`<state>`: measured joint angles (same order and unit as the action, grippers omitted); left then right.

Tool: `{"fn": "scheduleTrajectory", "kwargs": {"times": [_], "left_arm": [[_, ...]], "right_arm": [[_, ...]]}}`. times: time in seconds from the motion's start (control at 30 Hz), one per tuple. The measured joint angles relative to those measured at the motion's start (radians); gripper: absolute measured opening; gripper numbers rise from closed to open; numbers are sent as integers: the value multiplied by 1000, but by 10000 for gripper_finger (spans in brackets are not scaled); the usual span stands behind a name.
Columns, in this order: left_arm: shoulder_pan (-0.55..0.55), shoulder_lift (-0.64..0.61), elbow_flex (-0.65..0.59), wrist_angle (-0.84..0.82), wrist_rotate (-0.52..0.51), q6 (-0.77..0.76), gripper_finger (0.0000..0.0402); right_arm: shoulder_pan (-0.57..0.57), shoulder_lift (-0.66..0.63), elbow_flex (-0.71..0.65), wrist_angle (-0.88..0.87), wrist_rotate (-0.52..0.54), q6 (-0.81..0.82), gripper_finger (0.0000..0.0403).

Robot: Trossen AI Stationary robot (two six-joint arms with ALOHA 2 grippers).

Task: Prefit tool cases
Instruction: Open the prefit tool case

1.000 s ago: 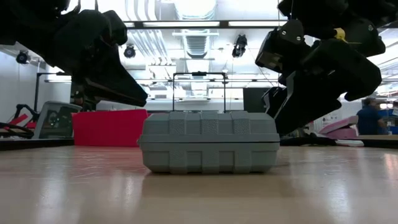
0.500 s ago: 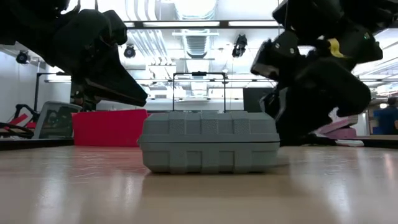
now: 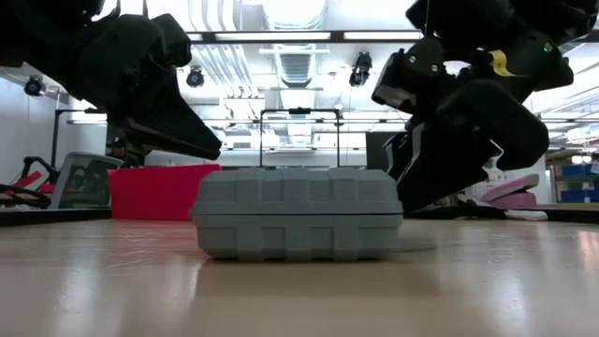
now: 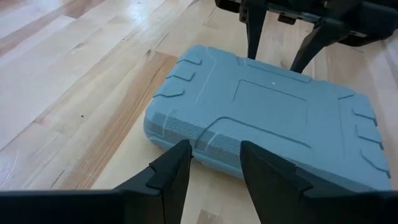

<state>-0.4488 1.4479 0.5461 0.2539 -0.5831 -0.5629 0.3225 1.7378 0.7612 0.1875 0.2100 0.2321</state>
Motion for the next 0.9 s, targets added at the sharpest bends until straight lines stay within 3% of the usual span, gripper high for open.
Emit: {"fn": "scheduleTrajectory", "kwargs": {"times": [0.9], "left_arm": [[0, 1, 0, 0, 10, 15, 144]], "right_arm": [[0, 0, 4, 10, 0, -5, 146]]}}
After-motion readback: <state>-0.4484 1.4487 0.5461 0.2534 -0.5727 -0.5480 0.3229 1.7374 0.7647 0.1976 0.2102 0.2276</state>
